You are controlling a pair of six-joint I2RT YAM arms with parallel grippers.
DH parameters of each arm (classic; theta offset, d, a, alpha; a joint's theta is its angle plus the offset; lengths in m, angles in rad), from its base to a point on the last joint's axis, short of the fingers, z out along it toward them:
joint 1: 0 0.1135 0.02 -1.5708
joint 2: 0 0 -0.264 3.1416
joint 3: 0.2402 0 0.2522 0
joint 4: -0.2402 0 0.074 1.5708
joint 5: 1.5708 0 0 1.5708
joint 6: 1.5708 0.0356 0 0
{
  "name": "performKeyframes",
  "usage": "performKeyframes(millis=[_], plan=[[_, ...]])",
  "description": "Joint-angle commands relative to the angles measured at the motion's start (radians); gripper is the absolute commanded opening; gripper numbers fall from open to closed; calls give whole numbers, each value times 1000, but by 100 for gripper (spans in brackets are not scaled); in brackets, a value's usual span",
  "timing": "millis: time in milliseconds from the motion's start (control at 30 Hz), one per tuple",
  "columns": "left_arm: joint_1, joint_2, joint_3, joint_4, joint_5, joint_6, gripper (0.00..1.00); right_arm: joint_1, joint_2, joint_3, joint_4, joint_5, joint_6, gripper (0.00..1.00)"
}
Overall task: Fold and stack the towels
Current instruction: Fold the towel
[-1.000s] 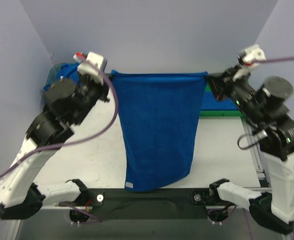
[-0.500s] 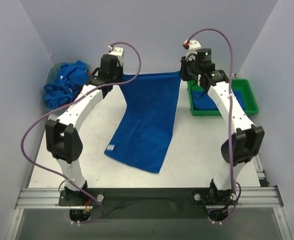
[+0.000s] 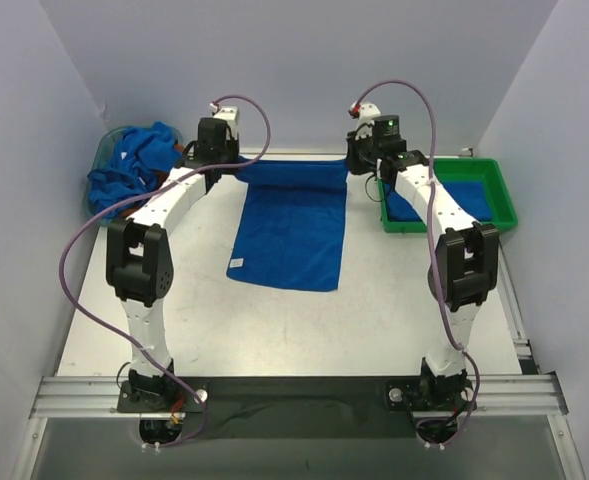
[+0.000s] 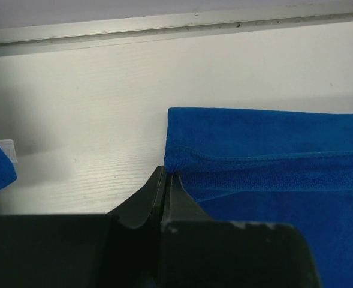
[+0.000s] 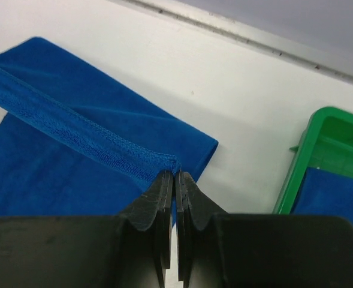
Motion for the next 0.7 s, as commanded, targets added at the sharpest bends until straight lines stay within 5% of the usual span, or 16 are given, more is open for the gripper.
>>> performKeyframes(millis=[0, 433, 667], plan=[[41, -14, 14, 49, 17, 38, 0, -25, -67, -81, 34, 43, 11, 0], [39, -266, -341, -1, 66, 4, 0, 17, -316, -417, 37, 23, 117, 0], [26, -242, -500, -101, 158, -90, 0, 40, -318, -583, 4, -26, 284, 0]])
